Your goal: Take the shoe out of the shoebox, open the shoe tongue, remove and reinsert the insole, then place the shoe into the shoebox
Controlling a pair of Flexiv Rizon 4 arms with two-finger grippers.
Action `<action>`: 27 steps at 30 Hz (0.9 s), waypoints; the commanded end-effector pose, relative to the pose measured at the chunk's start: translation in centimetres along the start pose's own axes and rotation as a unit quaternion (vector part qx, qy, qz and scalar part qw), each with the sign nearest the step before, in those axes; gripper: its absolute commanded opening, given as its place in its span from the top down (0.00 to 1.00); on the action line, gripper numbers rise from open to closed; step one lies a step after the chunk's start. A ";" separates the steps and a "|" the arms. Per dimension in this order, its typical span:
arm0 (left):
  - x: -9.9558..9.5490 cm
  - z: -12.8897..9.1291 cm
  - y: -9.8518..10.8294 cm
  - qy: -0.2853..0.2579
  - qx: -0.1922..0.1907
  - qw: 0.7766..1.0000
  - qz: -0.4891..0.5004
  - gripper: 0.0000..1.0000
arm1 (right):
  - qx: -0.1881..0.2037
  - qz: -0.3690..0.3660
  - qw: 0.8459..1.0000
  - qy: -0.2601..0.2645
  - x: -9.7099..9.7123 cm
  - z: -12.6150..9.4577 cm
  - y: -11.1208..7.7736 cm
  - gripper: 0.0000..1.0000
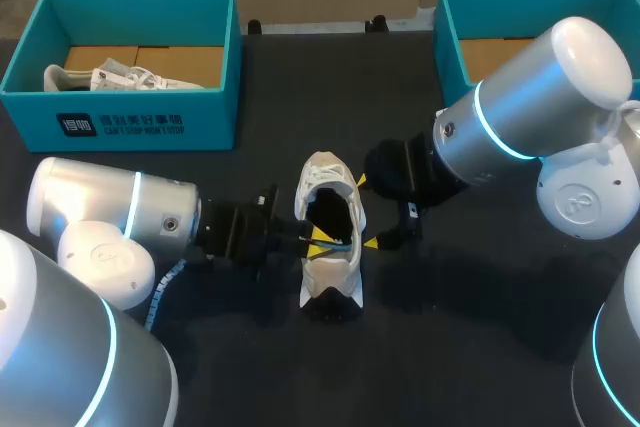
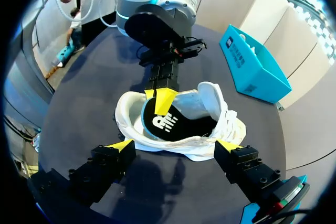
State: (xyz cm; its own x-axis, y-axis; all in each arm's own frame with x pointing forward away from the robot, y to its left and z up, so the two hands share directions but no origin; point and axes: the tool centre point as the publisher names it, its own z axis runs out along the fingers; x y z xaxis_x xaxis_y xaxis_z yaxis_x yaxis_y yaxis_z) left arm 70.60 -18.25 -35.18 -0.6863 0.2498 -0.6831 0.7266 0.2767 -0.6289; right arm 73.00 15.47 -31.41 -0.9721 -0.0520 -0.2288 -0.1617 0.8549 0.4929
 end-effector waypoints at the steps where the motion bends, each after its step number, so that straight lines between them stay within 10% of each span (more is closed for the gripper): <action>1: -0.3 0.1 -0.4 0.001 0.004 1.000 0.002 0.55 | 0.000 0.000 1.000 0.000 0.1 0.1 0.0 0.00; 20: -2.4 -1.9 -2.4 -0.022 0.018 0.999 0.019 0.50 | 0.000 0.000 1.000 0.000 0.1 0.1 0.0 0.00; 27: -2.4 -2.8 -3.1 -0.019 0.019 1.000 0.010 0.26 | 0.000 0.000 1.000 0.000 0.1 0.1 0.0 0.00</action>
State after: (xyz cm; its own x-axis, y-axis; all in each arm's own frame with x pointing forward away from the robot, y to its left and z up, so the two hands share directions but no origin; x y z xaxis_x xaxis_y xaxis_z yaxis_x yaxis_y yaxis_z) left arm 70.32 -17.82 -31.13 -0.6685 0.2181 -0.7110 0.7431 0.2329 -0.6273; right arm 73.00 15.47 -31.41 -0.9721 -0.0520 -0.2288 -0.1617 0.8549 0.4929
